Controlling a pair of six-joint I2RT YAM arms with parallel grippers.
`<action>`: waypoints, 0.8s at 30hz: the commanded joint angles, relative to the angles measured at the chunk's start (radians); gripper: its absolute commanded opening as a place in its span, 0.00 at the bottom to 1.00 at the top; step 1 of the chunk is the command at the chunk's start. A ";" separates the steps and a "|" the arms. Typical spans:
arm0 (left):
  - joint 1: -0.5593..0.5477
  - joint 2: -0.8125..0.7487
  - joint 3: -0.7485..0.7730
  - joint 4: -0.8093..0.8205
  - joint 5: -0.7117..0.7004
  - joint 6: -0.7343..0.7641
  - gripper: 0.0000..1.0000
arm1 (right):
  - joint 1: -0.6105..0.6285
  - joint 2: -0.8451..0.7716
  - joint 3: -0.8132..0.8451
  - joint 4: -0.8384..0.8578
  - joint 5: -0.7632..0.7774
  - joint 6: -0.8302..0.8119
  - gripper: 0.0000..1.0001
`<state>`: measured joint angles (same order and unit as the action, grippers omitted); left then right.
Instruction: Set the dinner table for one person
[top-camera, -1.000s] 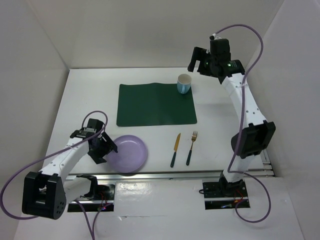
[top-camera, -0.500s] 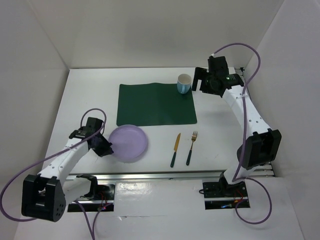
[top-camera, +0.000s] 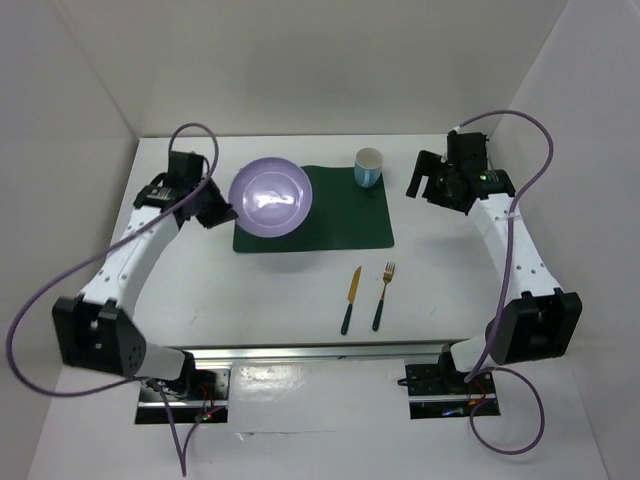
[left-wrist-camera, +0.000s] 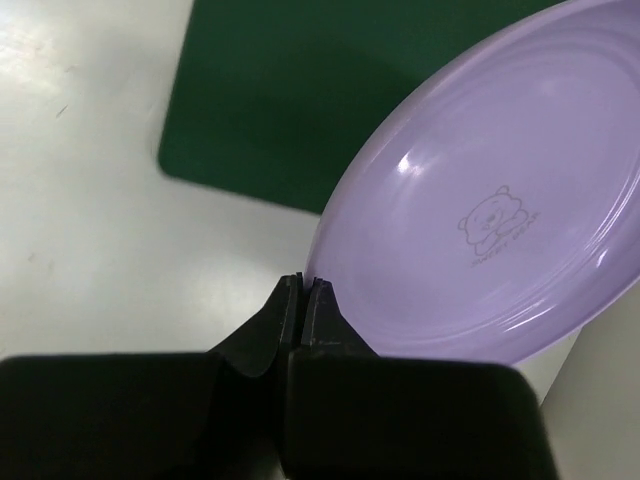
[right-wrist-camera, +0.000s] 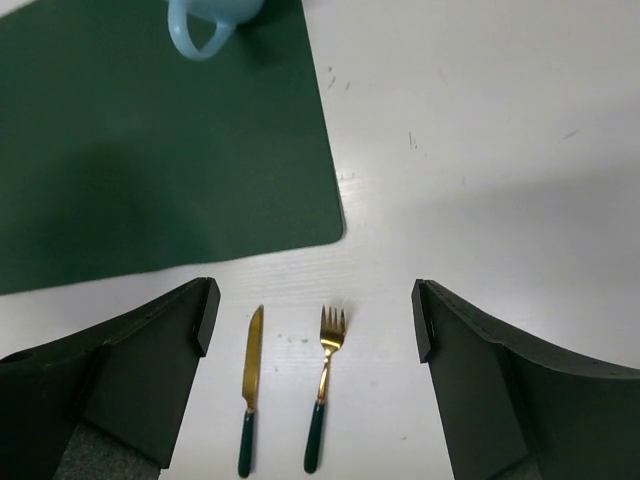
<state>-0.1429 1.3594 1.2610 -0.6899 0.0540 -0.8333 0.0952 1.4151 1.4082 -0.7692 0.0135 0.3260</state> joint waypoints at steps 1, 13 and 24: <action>-0.024 0.182 0.096 0.117 0.066 0.022 0.00 | -0.003 -0.022 -0.034 -0.038 -0.026 0.025 0.90; -0.144 0.604 0.377 0.148 -0.009 -0.024 0.00 | -0.012 -0.168 -0.199 -0.056 -0.086 0.035 0.90; -0.153 0.774 0.474 0.132 -0.019 -0.061 0.00 | -0.012 -0.217 -0.322 -0.056 -0.161 0.025 0.84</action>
<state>-0.2913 2.1288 1.6825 -0.5678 0.0456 -0.8703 0.0906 1.2469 1.1053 -0.8200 -0.1150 0.3504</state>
